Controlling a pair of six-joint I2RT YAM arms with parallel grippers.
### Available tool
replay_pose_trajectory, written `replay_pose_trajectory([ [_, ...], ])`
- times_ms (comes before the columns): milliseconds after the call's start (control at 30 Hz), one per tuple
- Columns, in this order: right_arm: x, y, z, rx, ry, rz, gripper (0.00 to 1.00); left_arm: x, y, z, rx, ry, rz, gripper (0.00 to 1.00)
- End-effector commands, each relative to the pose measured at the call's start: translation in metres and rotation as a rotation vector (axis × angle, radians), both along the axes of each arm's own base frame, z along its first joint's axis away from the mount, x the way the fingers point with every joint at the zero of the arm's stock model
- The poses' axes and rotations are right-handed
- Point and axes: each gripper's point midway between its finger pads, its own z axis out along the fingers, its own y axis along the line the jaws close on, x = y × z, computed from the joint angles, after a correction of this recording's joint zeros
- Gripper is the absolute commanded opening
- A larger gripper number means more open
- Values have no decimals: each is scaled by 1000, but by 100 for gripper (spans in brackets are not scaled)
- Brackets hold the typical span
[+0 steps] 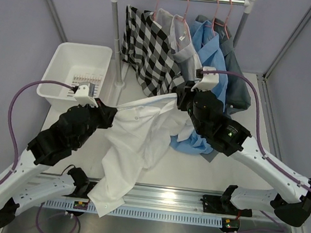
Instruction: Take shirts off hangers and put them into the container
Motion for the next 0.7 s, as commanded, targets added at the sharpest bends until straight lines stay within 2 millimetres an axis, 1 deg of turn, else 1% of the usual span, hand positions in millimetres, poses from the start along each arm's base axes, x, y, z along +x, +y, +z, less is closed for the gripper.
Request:
replay_pose_trajectory([
  [0, 6, -104, 68, 114, -147, -357, 0, -4, 72, -38, 243, 64, 261, 4],
  [100, 3, -113, 70, 111, -142, -383, 0, -3, 79, -40, 263, 59, 296, 4],
  [133, 2, -117, 73, 122, -146, -388, 0, -3, 83, -44, 270, 61, 317, 4],
  [167, 1, -118, 75, 131, -146, -385, 0, -4, 83, -46, 263, 64, 316, 4],
  [200, -1, -118, 77, 144, -148, -381, 0, -4, 81, -47, 249, 64, 311, 4],
  [233, -3, -119, 80, 160, -153, -373, 0, -3, 73, -51, 220, 64, 285, 4],
  [300, -4, -111, 80, 180, -151, -330, 0, -1, 64, -54, 194, 61, 252, 4],
  [367, -2, -101, 79, 194, -145, -288, 0, 1, 53, -49, 161, 50, 207, 7],
  [400, -2, -98, 77, 193, -141, -273, 0, 1, 46, -46, 152, 47, 172, 11],
  [433, 0, -92, 76, 197, -141, -256, 0, 3, 40, -38, 130, 27, 154, 23],
  [500, 0, -78, 68, 196, -130, -192, 0, 3, 33, -30, 128, 9, 108, 37],
  [533, 0, -74, 68, 206, -133, -171, 0, 3, 32, -26, 128, -1, 101, 47],
  [567, -1, -67, 62, 201, -124, -133, 0, 2, 33, -15, 119, -21, 94, 66],
  [633, -3, -57, 55, 194, -113, -81, 0, -1, 32, -5, 136, -50, 58, 79],
  [667, -5, -51, 47, 179, -101, -58, 0, -5, 35, 6, 120, -78, 53, 89],
])
